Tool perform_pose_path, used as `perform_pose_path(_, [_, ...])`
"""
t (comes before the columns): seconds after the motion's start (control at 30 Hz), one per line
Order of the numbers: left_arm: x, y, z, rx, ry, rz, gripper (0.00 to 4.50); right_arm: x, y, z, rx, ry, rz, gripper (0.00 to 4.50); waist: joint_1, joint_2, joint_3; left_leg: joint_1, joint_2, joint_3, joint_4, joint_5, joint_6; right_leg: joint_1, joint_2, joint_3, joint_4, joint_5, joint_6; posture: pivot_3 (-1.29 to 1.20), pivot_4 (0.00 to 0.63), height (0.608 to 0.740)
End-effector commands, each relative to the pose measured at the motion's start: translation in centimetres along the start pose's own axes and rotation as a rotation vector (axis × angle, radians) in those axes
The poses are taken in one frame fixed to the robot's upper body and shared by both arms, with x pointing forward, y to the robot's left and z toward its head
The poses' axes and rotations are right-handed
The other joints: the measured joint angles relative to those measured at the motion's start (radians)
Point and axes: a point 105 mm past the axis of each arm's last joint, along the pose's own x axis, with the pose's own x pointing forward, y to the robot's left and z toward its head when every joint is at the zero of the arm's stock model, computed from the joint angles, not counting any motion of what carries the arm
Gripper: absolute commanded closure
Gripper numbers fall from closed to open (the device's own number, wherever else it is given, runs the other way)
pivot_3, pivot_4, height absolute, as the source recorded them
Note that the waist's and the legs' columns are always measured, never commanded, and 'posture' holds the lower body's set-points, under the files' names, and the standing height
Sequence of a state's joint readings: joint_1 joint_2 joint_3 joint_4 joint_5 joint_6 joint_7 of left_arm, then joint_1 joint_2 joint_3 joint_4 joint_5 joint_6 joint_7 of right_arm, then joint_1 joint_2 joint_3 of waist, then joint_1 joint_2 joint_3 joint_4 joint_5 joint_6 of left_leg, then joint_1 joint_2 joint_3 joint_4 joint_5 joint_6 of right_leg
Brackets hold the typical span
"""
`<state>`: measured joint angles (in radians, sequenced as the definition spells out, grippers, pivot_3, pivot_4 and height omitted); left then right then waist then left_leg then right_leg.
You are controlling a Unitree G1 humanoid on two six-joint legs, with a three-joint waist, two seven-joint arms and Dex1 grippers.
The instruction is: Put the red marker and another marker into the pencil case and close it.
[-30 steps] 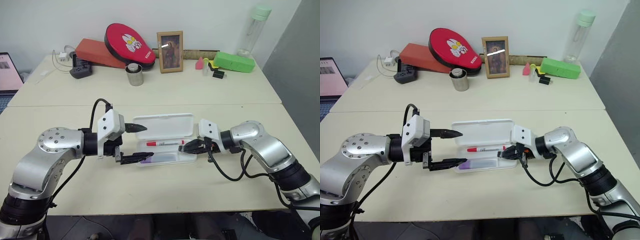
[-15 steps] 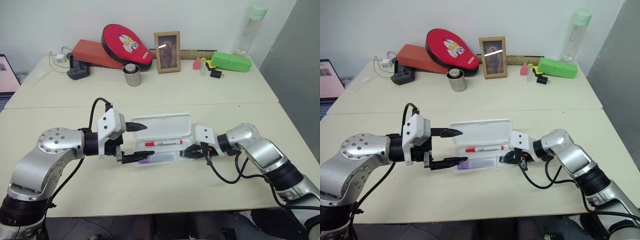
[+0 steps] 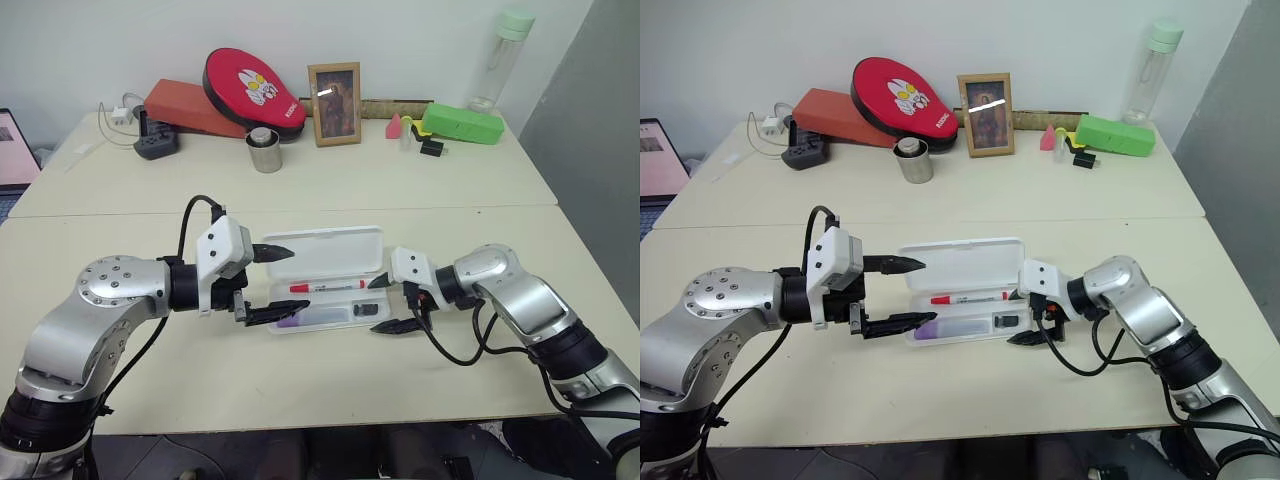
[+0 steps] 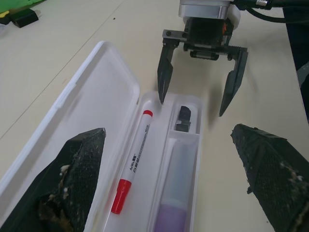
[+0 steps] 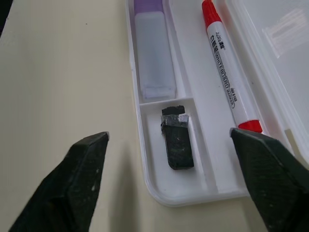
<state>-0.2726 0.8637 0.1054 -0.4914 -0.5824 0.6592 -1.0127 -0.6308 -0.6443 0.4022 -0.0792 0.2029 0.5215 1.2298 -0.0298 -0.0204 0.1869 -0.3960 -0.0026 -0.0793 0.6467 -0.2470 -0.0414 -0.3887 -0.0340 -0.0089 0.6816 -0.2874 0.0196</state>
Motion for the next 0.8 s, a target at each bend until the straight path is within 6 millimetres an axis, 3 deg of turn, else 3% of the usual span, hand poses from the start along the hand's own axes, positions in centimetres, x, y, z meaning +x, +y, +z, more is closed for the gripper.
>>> perform_pose_path(0.03, [-2.5,0.2,1.9,-0.001,-0.059,0.08,0.0,-2.8,-0.3,6.9,-0.056,-0.257,0.03,0.02,-0.006,0.001,0.001,0.0,0.001,-0.001,0.0,0.0,0.0,0.0,0.0,0.001,0.0,0.0,0.0,0.0,0.15,0.74])
perform_pose_path(0.1, [-3.4,0.4,2.3,-0.027,-0.082,0.112,0.0,-3.4,-1.2,8.0,-0.054,-0.302,0.004,0.02,-0.007,0.001,0.001,0.001,0.002,-0.001,0.0,0.0,0.0,0.0,0.0,0.001,0.001,0.0,0.0,0.0,0.15,0.74])
perform_pose_path(0.3, [-6.7,1.1,2.7,-0.1,-0.133,0.233,0.0,-4.5,-7.0,12.1,-0.01,-0.424,-0.177,0.02,-0.004,0.001,0.001,0.004,0.002,0.0,-0.001,0.0,0.0,0.001,0.0,0.001,0.001,0.0,0.0,0.0,0.15,0.74])
perform_pose_path(0.43, [-8.2,1.6,2.6,-0.124,-0.15,0.307,0.0,-3.3,-11.3,11.9,0.075,-0.329,-0.303,0.02,-0.003,0.001,0.001,0.003,0.0,0.001,-0.001,0.0,0.0,0.0,0.0,0.002,0.001,0.0,0.0,0.0,0.15,0.74])
perform_pose_path(0.53, [-8.6,1.5,2.6,-0.131,-0.159,0.323,0.0,-2.5,-12.4,11.5,0.109,-0.294,-0.308,0.51,0.0,0.001,0.001,0.002,0.0,0.001,-0.001,0.0,0.0,0.0,0.0,0.002,0.0,0.0,-0.001,0.0,0.15,0.74])
perform_pose_path(0.8, [-9.1,0.6,2.7,-0.155,-0.188,0.332,0.0,-1.4,-12.9,10.1,0.049,-0.179,-0.288,2.52,-0.002,0.001,0.001,0.0,-0.001,0.001,-0.001,0.0,0.0,-0.002,-0.002,0.002,0.0,0.0,-0.001,0.0,0.15,0.74])
